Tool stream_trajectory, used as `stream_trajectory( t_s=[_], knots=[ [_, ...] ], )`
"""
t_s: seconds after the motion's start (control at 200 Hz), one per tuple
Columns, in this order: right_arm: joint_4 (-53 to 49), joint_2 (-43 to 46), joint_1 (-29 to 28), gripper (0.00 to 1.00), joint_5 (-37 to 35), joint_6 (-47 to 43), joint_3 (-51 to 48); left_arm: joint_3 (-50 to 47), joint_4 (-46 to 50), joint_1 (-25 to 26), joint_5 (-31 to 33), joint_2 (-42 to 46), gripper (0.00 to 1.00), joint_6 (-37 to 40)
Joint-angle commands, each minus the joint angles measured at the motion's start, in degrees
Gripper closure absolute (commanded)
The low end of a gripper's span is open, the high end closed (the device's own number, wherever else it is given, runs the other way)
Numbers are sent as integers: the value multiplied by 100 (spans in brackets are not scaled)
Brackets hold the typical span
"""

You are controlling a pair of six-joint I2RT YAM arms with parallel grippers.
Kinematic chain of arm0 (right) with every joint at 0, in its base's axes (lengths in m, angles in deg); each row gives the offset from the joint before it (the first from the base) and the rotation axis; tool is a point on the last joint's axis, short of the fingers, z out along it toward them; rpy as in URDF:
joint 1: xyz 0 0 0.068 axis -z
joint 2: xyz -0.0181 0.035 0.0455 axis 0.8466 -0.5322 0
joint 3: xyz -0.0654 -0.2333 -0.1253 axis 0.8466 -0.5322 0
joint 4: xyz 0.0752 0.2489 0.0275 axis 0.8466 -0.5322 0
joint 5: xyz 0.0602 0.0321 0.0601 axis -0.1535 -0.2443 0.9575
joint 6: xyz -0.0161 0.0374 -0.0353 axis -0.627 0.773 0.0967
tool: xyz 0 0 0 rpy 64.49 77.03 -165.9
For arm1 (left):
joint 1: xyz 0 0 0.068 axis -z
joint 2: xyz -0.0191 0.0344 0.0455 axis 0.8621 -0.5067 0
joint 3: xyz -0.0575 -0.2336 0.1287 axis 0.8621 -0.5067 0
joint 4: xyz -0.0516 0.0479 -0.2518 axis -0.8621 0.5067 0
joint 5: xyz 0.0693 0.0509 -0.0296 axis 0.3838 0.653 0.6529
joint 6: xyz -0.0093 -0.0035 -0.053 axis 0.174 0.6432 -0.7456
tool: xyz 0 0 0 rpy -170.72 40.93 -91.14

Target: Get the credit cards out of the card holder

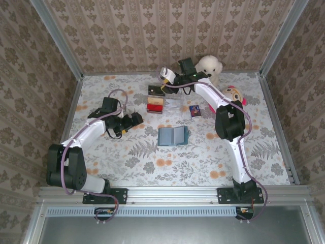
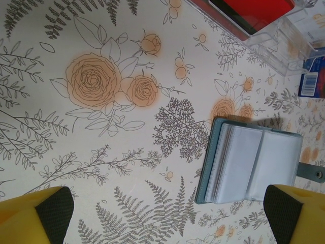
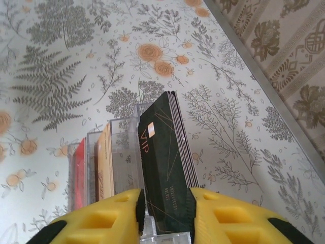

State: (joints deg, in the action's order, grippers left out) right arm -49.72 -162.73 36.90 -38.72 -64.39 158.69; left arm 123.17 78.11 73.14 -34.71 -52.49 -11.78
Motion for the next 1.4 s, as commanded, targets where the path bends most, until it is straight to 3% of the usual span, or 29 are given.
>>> stream_trajectory(
  t_s=[0.0,0.245,0.42,0.625,0.815,0.935,1.135,1.395],
  knots=[
    [9,699,-43,65,-59,686,-216,43,95,109,125,-2,0,-27],
    [309,2061,-71,63,-680,2184,-1712,288,241,503,430,-83,0,24],
    [197,3308,-290,53,-1917,3371,-3057,536,260,932,603,-240,2,-34],
    [-949,4275,-375,49,-2232,5092,-3831,673,22,1414,497,-606,12,-313],
    [-425,5043,-677,47,-2195,6539,-5255,704,-404,1713,193,-950,28,-597],
    [-291,4958,-886,48,-2150,7235,-5607,777,-528,1831,81,-1239,38,-691],
    [227,4438,-1337,51,-2121,7898,-5869,825,-735,1963,-113,-1526,46,-887],
    [216,3613,-1440,63,-2072,8276,-5783,1031,-720,2102,-223,-1943,67,-941]
  ],
)
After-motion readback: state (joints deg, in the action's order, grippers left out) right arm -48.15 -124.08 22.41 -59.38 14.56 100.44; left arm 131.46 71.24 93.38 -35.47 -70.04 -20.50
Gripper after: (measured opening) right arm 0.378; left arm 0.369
